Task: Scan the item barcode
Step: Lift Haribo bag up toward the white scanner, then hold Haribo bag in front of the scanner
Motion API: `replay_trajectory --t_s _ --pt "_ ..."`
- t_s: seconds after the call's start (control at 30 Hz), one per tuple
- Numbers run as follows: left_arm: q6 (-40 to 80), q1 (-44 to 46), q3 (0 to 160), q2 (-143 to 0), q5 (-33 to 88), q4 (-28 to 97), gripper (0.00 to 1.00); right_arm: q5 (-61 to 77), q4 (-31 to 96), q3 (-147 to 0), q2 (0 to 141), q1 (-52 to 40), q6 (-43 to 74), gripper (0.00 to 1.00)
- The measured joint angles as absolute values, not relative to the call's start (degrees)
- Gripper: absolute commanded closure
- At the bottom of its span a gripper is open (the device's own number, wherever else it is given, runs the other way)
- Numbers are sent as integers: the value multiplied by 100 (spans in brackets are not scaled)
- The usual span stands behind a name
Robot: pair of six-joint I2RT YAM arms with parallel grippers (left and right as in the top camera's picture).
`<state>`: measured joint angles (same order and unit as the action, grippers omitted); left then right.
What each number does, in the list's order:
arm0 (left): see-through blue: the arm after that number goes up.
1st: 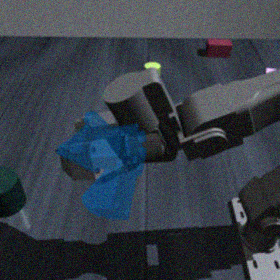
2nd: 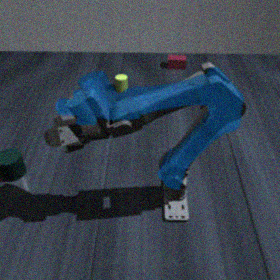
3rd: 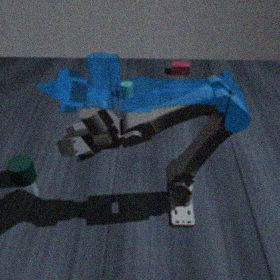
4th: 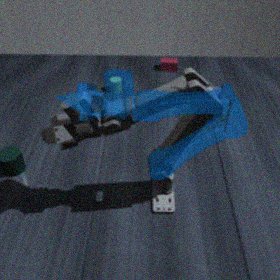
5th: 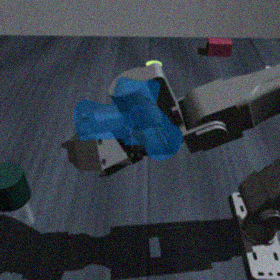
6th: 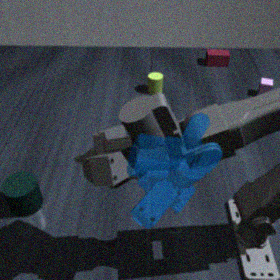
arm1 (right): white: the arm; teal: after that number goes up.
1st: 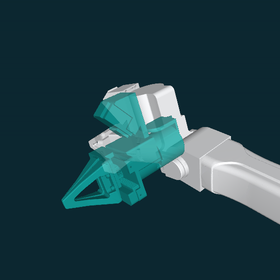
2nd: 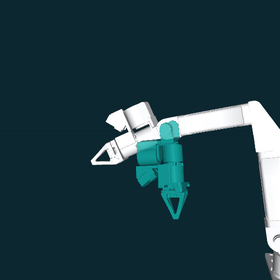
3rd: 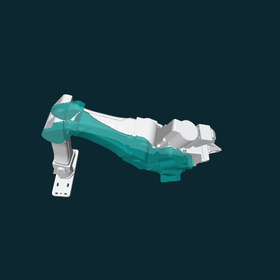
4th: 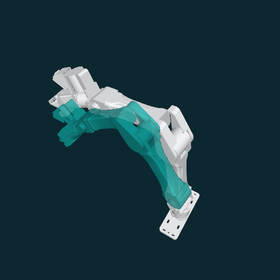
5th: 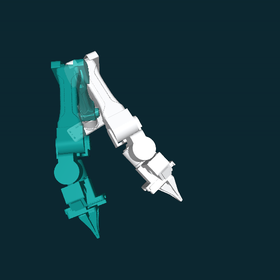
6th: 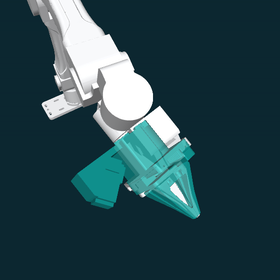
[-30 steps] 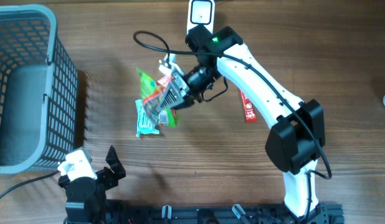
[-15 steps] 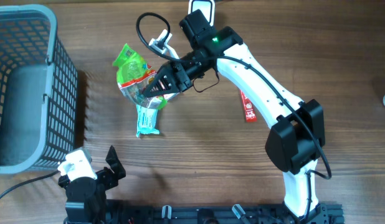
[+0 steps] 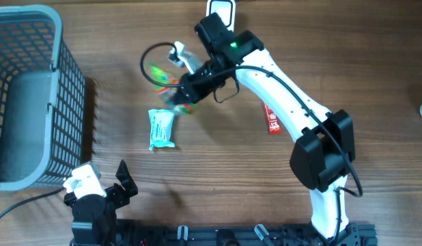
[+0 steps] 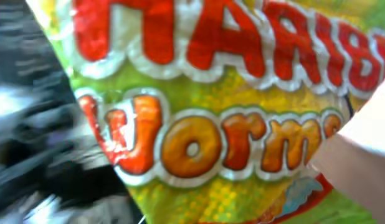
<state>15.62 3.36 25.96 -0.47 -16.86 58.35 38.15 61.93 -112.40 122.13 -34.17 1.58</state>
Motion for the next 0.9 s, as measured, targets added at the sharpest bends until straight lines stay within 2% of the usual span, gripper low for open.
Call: replay_trajectory --t_s 0.2,0.37,0.6,0.9 --pt "1562 336 2596 -47 -1686 5835 0 598 6442 -11238 12213 -3389 1385 96" --pt "1562 336 2596 -47 -1686 5835 0 -1002 5404 -11222 12213 -3380 1472 95" --pt "1562 336 2596 -47 -1686 5835 0 -2300 3437 -11218 12213 -3332 582 95" --pt "1562 336 2596 -47 -1686 5837 0 -3011 497 -11222 12951 -3083 -635 96"
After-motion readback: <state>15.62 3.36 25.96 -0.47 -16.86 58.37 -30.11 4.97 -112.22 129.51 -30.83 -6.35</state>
